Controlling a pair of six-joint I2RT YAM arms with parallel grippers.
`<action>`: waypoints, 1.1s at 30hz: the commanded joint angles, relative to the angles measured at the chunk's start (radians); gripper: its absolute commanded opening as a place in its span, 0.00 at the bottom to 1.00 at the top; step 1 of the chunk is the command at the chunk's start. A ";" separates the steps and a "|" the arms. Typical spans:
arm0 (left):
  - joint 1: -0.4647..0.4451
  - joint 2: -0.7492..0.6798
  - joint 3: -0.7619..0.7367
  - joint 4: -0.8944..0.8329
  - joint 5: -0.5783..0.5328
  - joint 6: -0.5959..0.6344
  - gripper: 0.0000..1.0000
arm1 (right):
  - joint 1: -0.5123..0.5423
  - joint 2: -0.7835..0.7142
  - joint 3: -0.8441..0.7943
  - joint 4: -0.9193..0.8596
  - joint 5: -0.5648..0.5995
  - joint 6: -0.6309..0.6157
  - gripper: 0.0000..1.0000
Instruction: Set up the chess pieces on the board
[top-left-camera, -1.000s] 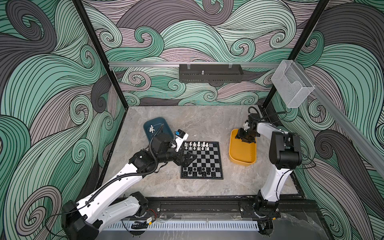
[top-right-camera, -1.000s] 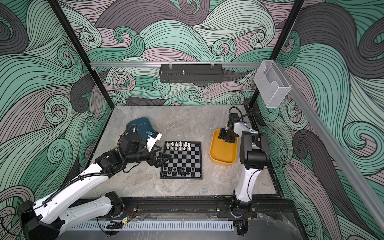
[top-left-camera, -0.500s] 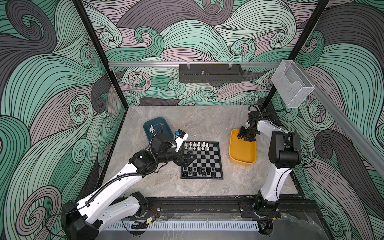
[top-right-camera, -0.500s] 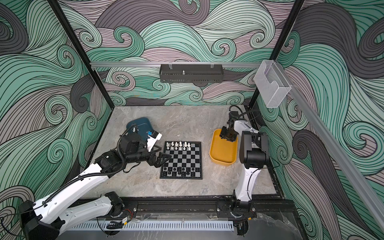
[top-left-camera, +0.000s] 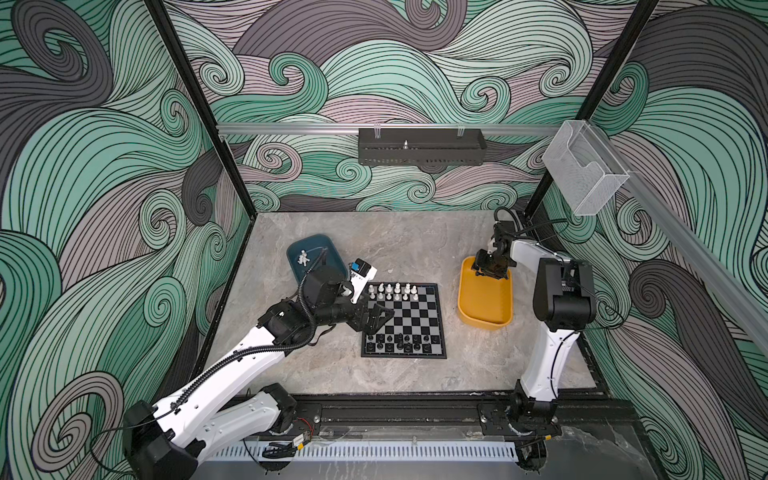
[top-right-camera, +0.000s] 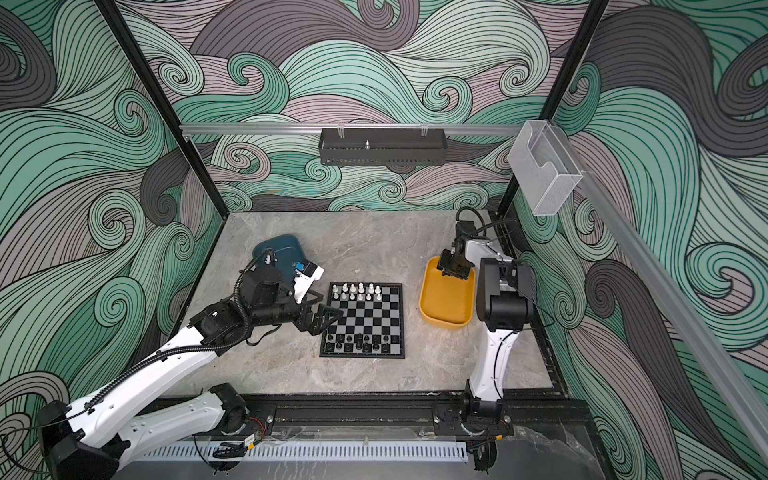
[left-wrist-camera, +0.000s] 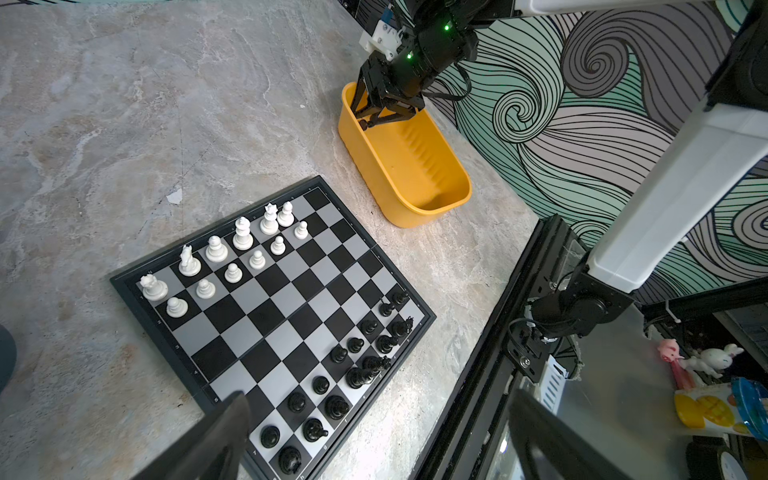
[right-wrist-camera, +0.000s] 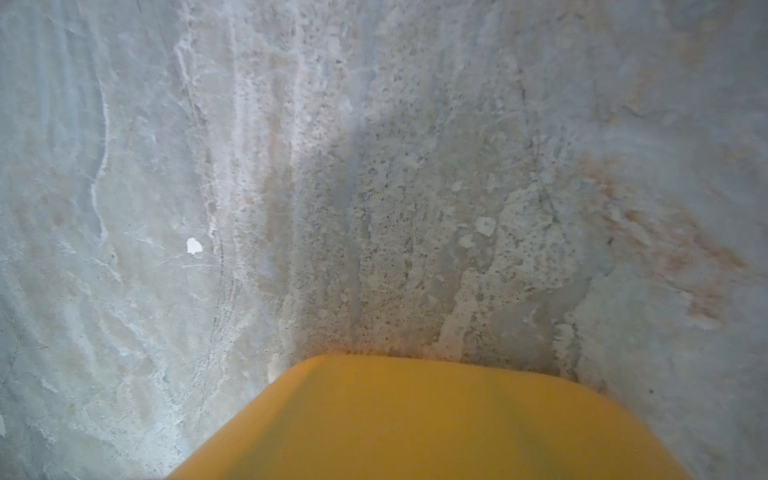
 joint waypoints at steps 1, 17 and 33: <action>0.005 -0.007 -0.001 0.015 0.022 0.004 0.99 | 0.012 0.014 0.008 0.034 -0.045 -0.034 0.54; 0.005 -0.019 -0.001 0.013 0.025 0.002 0.99 | 0.059 0.075 0.089 -0.091 -0.054 -0.105 0.35; 0.005 -0.015 -0.002 0.016 0.030 -0.002 0.99 | 0.063 -0.213 -0.184 -0.169 0.156 0.063 0.28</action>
